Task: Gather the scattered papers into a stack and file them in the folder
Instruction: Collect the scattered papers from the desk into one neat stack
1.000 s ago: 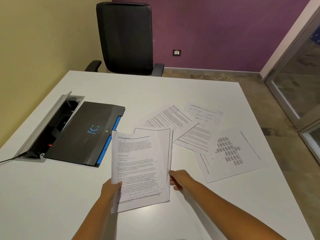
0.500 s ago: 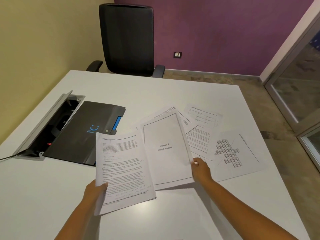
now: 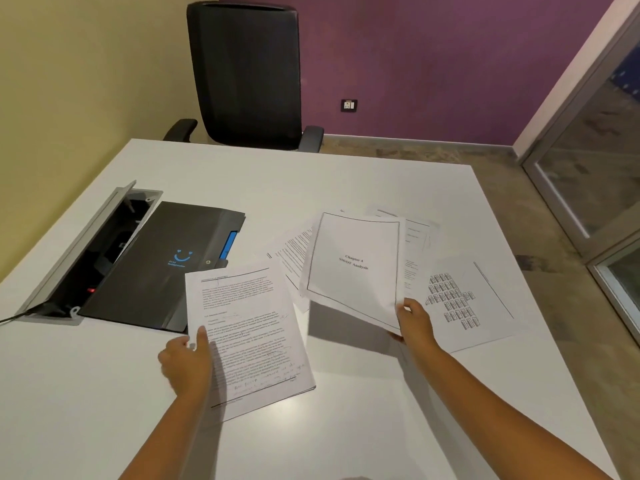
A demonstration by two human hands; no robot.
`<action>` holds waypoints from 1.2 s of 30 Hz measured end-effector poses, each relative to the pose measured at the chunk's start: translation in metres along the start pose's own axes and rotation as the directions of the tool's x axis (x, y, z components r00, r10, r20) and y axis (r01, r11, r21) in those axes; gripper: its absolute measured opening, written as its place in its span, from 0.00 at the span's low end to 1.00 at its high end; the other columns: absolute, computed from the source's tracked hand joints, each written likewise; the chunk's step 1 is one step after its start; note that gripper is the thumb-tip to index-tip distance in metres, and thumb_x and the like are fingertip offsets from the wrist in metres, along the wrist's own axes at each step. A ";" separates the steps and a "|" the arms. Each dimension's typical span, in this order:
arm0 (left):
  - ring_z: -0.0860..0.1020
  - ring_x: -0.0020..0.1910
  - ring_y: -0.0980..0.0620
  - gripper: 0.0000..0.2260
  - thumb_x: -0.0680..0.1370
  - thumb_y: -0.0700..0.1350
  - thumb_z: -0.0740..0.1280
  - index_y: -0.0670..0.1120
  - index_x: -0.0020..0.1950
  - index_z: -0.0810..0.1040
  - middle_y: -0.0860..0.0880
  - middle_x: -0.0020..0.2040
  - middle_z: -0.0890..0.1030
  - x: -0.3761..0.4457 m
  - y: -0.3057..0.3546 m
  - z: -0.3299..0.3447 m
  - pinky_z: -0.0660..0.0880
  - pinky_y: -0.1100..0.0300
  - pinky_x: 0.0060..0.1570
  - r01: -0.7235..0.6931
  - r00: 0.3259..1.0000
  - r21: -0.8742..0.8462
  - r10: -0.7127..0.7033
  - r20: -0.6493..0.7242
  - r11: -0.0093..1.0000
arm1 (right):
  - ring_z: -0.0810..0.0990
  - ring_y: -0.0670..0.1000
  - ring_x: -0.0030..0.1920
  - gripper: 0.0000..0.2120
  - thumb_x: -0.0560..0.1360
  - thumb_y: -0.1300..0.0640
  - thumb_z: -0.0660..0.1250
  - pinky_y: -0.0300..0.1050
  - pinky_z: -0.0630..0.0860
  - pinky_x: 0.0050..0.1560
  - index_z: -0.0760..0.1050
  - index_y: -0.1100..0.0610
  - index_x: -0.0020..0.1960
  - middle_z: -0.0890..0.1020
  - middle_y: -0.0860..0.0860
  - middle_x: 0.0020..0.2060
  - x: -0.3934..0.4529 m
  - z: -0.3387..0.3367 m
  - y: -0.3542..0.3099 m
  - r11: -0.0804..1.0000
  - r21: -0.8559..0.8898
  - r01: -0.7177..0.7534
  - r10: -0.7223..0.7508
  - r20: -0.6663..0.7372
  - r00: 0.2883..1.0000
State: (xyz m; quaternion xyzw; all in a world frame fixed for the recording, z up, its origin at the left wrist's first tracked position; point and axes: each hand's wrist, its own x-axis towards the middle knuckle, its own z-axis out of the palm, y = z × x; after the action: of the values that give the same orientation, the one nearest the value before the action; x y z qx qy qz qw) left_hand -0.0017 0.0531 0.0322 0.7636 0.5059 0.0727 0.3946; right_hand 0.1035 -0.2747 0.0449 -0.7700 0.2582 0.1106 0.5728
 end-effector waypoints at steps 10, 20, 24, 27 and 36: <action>0.82 0.48 0.49 0.09 0.75 0.54 0.65 0.56 0.54 0.76 0.55 0.55 0.79 -0.024 0.030 0.025 0.81 0.41 0.41 0.482 0.603 -0.400 0.037 0.797 0.779 | 0.73 0.44 0.33 0.07 0.79 0.54 0.59 0.35 0.68 0.34 0.74 0.54 0.53 0.77 0.46 0.36 -0.027 0.038 0.008 0.913 -0.283 0.293 -0.214 0.278 0.936; 0.78 0.47 0.41 0.10 0.77 0.36 0.62 0.39 0.58 0.73 0.39 0.52 0.77 -0.018 -0.004 0.029 0.80 0.53 0.26 0.497 0.702 -0.167 -0.281 0.655 0.851 | 0.57 0.56 0.74 0.30 0.76 0.48 0.63 0.56 0.58 0.72 0.57 0.54 0.74 0.60 0.55 0.74 0.013 0.004 0.032 0.477 -0.812 0.337 -0.214 0.264 0.940; 0.77 0.48 0.43 0.09 0.77 0.36 0.62 0.39 0.57 0.73 0.40 0.53 0.77 -0.019 -0.008 0.030 0.81 0.53 0.31 0.476 0.721 -0.194 -0.254 0.644 0.858 | 0.42 0.57 0.77 0.47 0.71 0.41 0.68 0.65 0.46 0.72 0.40 0.48 0.76 0.43 0.55 0.77 0.034 -0.006 0.032 0.288 -0.910 0.299 -0.055 0.296 0.954; 0.78 0.43 0.45 0.06 0.77 0.36 0.62 0.39 0.54 0.74 0.41 0.48 0.78 -0.017 -0.010 0.032 0.81 0.53 0.30 0.473 0.729 -0.217 -0.242 0.640 0.854 | 0.44 0.57 0.77 0.50 0.68 0.40 0.70 0.67 0.47 0.71 0.40 0.48 0.76 0.45 0.53 0.77 0.041 -0.007 0.029 0.313 -0.903 0.296 0.011 0.315 0.949; 0.79 0.40 0.45 0.04 0.78 0.36 0.62 0.40 0.49 0.75 0.42 0.44 0.80 -0.016 -0.014 0.035 0.82 0.49 0.40 0.463 0.751 -0.270 -0.212 0.625 0.844 | 0.56 0.51 0.75 0.36 0.74 0.45 0.65 0.63 0.46 0.73 0.51 0.50 0.75 0.63 0.50 0.74 -0.003 -0.007 0.054 0.269 -0.884 0.382 -0.160 0.350 0.923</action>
State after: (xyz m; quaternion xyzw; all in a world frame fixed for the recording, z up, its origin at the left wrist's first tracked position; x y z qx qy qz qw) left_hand -0.0011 0.0238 0.0032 0.5423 0.4692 -0.1304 0.6847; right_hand 0.0713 -0.2915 0.0038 -0.9747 -0.0467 0.2129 0.0504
